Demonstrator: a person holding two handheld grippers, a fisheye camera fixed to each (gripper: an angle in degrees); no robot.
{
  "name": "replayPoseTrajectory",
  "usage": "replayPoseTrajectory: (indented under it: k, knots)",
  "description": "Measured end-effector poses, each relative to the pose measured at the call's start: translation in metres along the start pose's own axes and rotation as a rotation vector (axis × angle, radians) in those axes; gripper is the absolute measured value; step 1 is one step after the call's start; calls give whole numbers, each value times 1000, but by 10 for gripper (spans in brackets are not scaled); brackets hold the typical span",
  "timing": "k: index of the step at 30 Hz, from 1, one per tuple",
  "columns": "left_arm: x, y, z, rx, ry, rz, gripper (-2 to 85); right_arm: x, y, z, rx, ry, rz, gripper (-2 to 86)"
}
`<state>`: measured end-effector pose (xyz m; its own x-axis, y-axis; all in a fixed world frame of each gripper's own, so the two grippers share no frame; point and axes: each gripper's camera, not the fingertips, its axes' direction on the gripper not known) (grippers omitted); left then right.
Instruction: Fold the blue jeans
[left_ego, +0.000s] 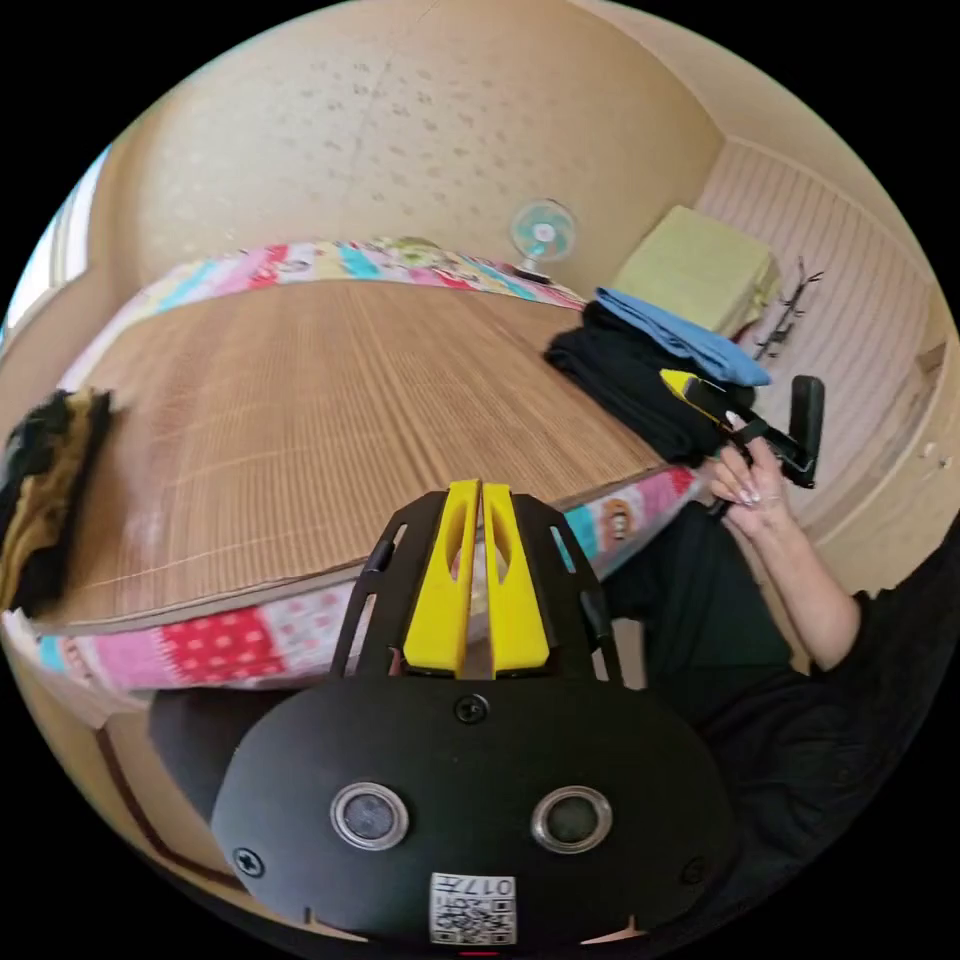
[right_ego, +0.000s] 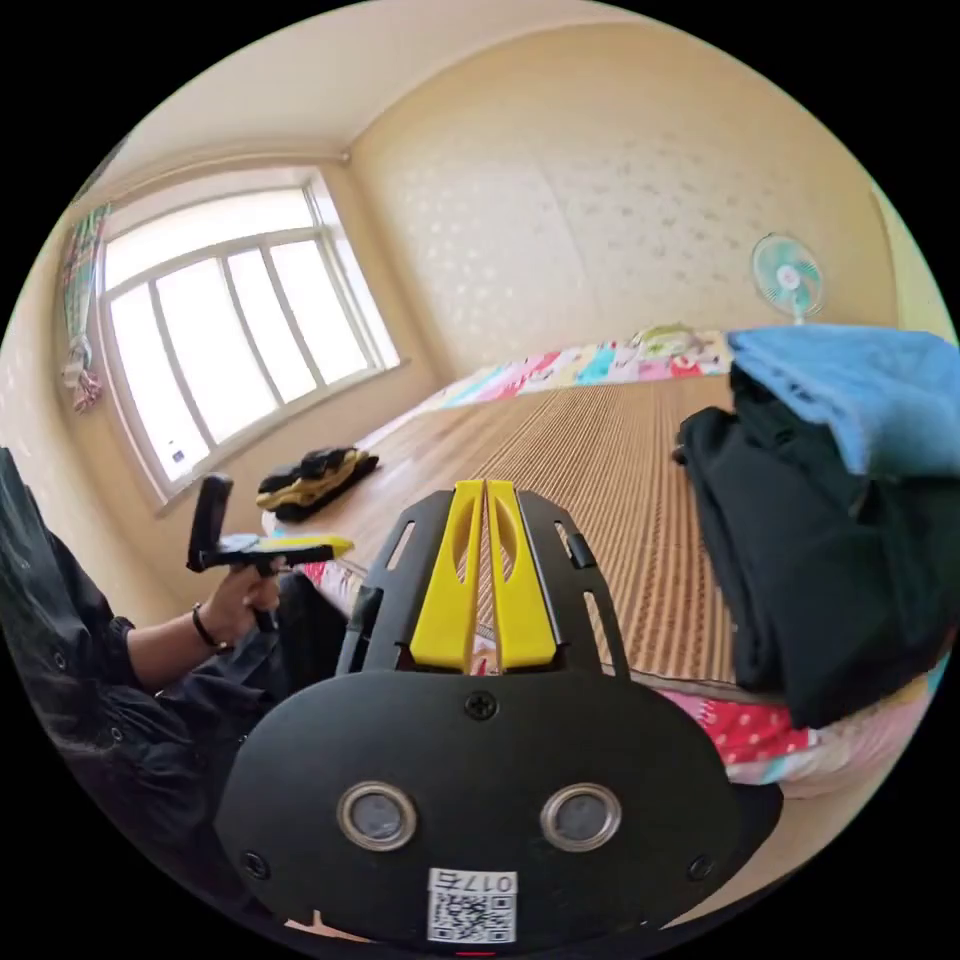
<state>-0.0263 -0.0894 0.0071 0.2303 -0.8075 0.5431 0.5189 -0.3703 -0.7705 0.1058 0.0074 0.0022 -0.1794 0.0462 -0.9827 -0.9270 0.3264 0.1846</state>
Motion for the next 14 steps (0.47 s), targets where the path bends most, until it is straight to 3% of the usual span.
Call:
replayPoseTrajectory:
  k: [2,5,7,10,14]
  knots:
    - [-35,16,-47,23,-456,-171,17,-27,-11,89,-197,40,-67,4]
    - [-74,34,-99,143,-796,-354,62,-54,-13,175,-394,160,-120,3]
    - [-97,29,-121,193,-814,-360,72,-61,-6,211,-462,192,-129,3]
    - [-145,-12,-144,219,-654,-360,90,-55,11,209,-343,183,-107,4]
    - [-223,-97,-122,122,-505,-423,121,-29,17,205,-328,53,-9,4]
